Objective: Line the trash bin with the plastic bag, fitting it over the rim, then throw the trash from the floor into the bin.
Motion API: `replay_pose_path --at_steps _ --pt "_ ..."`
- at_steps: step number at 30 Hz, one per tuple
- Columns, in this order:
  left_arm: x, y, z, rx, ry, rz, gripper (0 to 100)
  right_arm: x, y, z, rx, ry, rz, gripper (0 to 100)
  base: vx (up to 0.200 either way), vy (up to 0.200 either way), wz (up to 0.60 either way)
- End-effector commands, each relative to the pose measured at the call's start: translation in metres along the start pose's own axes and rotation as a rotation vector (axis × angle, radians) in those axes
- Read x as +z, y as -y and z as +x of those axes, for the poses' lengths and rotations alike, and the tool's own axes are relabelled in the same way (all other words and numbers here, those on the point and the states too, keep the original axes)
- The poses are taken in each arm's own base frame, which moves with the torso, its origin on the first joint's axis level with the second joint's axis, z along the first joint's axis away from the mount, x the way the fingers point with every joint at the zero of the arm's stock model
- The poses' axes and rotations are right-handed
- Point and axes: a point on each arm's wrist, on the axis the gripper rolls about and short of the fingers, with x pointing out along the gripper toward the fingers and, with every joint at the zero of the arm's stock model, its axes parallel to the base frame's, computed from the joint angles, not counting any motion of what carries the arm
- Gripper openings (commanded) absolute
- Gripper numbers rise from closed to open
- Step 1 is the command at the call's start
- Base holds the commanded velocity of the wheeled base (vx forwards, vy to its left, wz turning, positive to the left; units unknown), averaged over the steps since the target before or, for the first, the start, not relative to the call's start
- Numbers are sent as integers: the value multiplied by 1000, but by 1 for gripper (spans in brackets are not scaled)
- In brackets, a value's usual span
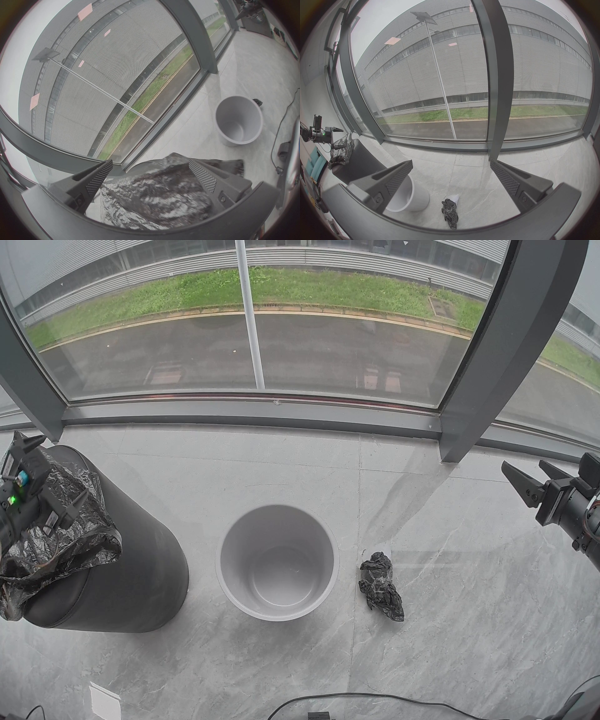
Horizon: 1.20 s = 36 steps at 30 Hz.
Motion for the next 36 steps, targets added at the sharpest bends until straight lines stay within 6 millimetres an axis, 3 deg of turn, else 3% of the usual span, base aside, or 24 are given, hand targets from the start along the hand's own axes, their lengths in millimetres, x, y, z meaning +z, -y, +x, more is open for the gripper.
replay_pose_path --at_steps 1,6,14,26,36 --pt "-5 -9 40 7 -75 6 100 -11 0 10 -3 -46 4 100 0 0 0" --pt "-7 -24 40 12 -115 -8 100 -12 0 9 -4 -47 4 100 0 0 0" --pt "-11 -25 33 -68 -100 -138 100 -12 0 10 -4 -51 3 100 0 0 0" --pt "-4 -29 -8 -62 10 -241 100 -17 1 14 -4 -72 3 100 0 0 0" --pt "-17 -10 -35 -143 -25 -255 100 -19 1 15 -4 -80 5 100 0 0 0"
